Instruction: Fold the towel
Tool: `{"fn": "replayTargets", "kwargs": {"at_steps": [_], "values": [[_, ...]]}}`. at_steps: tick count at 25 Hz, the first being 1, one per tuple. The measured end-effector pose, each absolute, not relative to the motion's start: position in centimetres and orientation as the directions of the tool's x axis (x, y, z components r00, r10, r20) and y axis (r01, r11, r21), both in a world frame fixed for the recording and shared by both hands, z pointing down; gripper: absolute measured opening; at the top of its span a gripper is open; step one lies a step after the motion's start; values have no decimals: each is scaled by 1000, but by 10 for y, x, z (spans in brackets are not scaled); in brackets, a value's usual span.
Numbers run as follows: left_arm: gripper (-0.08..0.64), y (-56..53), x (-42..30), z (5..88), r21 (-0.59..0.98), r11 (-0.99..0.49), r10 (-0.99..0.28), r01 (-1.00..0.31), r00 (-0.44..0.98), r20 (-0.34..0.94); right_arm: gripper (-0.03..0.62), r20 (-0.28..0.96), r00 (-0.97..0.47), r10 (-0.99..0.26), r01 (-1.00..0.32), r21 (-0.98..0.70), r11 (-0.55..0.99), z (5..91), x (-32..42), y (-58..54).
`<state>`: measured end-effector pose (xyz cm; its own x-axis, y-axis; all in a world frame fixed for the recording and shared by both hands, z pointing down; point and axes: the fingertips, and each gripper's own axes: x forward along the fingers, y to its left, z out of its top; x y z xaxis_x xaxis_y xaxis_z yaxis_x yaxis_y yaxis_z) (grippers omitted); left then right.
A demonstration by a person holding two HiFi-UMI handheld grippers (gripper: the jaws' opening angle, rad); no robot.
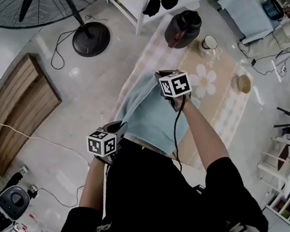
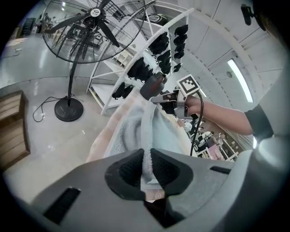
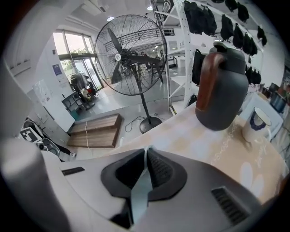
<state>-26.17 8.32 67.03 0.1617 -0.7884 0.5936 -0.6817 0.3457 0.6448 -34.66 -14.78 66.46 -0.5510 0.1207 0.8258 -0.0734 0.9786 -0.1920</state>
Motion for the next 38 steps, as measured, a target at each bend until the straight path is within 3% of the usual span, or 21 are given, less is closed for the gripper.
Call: {"fn": "replayTargets", "kwargs": {"at_steps": [10,14,19,25,38], "values": [[45,89,-272,683,610,423,-767,-670,93,635,25,805,-567,171,-81,-261,962,676,-357,-138],[192,102,-295,684,564,549,-743,-617,-52,667,168,769,-613,184,-118,-319,940,669,-360,-143],[219,103,-296,669,532,551,-747,-643,-96,658,247,713,-658,243,-30,-347,938,652,-355,-137],[219,77,-265,653,525,502,-767,-687,-73,638,255,706,-657,266,46,-314,948,636,-332,-140],[219,7,-162,652,529,360,-762,-768,85,642,255,723,-670,168,-78,-293,953,632,-202,-213]]}}
